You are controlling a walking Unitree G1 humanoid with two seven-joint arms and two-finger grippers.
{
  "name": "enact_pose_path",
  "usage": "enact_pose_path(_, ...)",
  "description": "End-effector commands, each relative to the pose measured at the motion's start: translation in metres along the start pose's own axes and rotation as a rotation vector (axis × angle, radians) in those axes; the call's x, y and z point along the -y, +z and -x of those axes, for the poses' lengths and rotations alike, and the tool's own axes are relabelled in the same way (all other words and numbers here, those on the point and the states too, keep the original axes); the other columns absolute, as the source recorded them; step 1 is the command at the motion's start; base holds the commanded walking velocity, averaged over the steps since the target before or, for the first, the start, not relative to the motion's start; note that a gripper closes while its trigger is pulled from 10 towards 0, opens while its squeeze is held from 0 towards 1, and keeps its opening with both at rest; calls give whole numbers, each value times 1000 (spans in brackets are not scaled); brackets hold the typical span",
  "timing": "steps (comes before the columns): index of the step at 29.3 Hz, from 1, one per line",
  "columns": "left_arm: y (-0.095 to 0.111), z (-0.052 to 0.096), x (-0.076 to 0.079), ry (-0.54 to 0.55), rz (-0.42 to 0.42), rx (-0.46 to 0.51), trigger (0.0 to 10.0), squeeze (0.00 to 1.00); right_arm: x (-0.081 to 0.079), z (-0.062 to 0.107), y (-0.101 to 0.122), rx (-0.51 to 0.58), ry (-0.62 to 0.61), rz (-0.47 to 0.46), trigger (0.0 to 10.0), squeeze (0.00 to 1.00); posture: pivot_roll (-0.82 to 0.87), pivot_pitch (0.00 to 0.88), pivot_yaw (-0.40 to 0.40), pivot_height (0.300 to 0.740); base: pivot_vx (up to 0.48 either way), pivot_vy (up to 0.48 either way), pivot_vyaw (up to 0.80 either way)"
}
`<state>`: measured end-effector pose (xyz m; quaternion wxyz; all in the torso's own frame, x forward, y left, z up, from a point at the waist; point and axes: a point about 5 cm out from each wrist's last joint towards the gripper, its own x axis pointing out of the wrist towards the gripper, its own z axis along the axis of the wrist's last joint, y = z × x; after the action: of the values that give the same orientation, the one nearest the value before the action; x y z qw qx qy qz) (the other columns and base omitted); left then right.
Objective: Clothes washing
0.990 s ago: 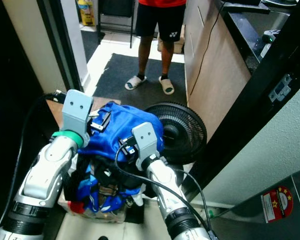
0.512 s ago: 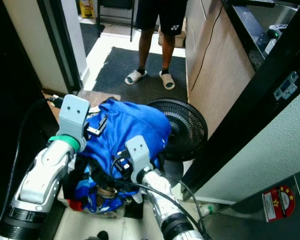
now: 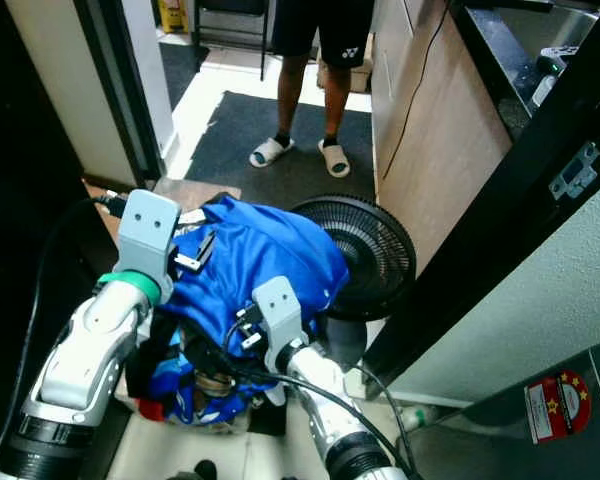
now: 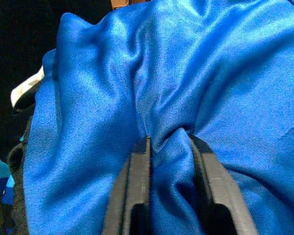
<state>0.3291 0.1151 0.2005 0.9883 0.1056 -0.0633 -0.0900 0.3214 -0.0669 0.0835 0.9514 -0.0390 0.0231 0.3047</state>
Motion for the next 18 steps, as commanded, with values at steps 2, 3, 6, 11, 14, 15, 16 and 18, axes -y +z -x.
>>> enact_pose_path(2,-5,3,4,-15,2,-20,10000,0,0,5,-7,-14,-8,-28,0,0,159,184,39,740,0,0,0)
enact_pose_path(3,-5,2,5,-17,2,-21,10000,0,0,5,-5,2,-14,-39,0,0,156,183,41,740,0,0,0)
enact_pose_path(6,-5,2,5,-19,2,-21,10000,0,1,5,-1,31,-23,-48,0,0,155,182,43,740,0,0,0)
enact_pose_path(11,-5,2,5,-21,2,-21,10000,0,3,6,11,94,-34,-51,0,0,153,178,43,740,0,0,0)
enact_pose_path(14,-5,2,6,-22,3,-21,10000,0,7,6,26,163,-51,-52,0,0,150,170,44,740,0,0,0)
enact_pose_path(15,-5,2,5,-22,3,-19,10000,0,13,8,42,229,-90,-37,0,0,147,152,51,740,0,0,0)
enact_pose_path(16,-5,2,5,-22,3,-19,10000,0,13,8,42,229,-90,-37,0,0,147,152,51,740,0,0,0)
enact_pose_path(18,-3,2,5,-22,5,-14,10000,0,22,11,60,296,-144,-21,0,0,146,149,52,740,0,0,0)
